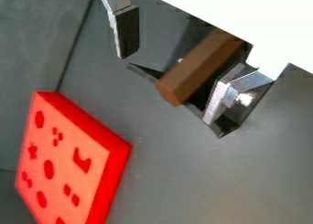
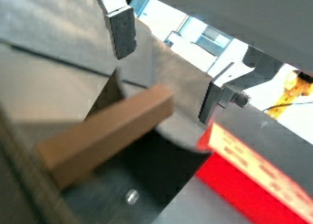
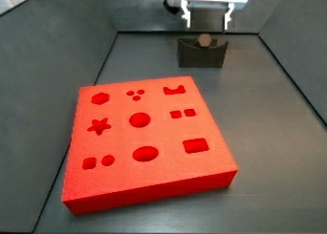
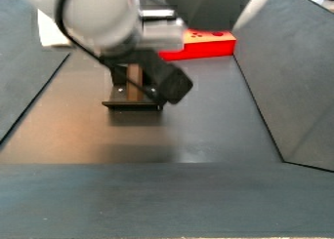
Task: Pick up the hexagon object. Move up. Place the hexagon object on the fixture. Regrasp the hexagon object. Move to above the board. Insert the hexagon object.
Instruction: Regrasp the hexagon object.
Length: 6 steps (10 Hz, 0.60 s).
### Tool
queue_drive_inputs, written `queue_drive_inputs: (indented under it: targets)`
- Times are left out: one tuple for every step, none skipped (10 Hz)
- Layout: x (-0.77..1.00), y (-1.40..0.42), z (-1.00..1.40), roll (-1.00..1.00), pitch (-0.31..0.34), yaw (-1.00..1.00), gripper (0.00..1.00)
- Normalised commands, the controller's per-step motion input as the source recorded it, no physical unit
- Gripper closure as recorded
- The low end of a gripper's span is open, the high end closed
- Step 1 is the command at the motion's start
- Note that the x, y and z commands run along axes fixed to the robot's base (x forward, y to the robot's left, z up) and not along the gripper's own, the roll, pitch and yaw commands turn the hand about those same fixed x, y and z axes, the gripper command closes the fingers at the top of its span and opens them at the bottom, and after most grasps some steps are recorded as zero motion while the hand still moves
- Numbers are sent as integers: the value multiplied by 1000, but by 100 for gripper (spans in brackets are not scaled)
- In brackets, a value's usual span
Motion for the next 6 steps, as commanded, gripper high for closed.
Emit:
queue_drive_inputs:
  targets:
    - [-40, 3, 834, 24, 21, 19, 0]
    - [-41, 2, 708, 27, 26, 19, 0]
    - [-32, 5, 453, 32, 36, 13, 0]
    - [-31, 5, 259, 35, 46, 10, 0]
    - [-119, -835, 848, 1000, 56, 19, 0]
    - [-108, -795, 794, 1000, 55, 18, 0]
